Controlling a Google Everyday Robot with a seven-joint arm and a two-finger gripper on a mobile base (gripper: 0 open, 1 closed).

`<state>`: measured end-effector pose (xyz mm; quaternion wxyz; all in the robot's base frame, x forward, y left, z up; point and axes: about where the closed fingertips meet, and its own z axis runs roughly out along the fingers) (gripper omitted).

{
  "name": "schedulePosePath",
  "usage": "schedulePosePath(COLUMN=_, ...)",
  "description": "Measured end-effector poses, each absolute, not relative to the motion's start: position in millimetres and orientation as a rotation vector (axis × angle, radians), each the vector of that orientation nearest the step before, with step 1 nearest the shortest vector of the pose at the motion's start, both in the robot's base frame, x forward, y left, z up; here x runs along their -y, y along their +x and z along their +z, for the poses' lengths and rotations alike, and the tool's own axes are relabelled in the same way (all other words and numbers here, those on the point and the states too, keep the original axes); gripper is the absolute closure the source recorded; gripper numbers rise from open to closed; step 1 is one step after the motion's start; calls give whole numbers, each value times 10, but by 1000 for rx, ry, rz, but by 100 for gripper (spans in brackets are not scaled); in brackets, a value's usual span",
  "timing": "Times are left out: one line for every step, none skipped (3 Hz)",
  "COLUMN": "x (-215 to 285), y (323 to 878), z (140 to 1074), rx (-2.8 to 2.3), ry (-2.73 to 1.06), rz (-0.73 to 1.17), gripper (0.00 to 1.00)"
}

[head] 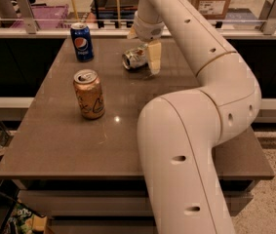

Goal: Place 7up can upright

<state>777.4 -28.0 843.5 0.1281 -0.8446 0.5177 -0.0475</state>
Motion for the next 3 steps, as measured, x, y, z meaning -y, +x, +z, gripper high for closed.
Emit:
schedulePosePath(x=271, y=7774, z=8356, rx=-1498, ry=-2472, rz=-116, gripper=17)
schedulePosePath(x=236, y=7832, z=8333, rx=-1489, ry=-2459, rz=-129, gripper=40)
schedulePosePath(x=211, y=7871, z=8316, rx=-1483, ry=-2450, rz=-137, gripper=63)
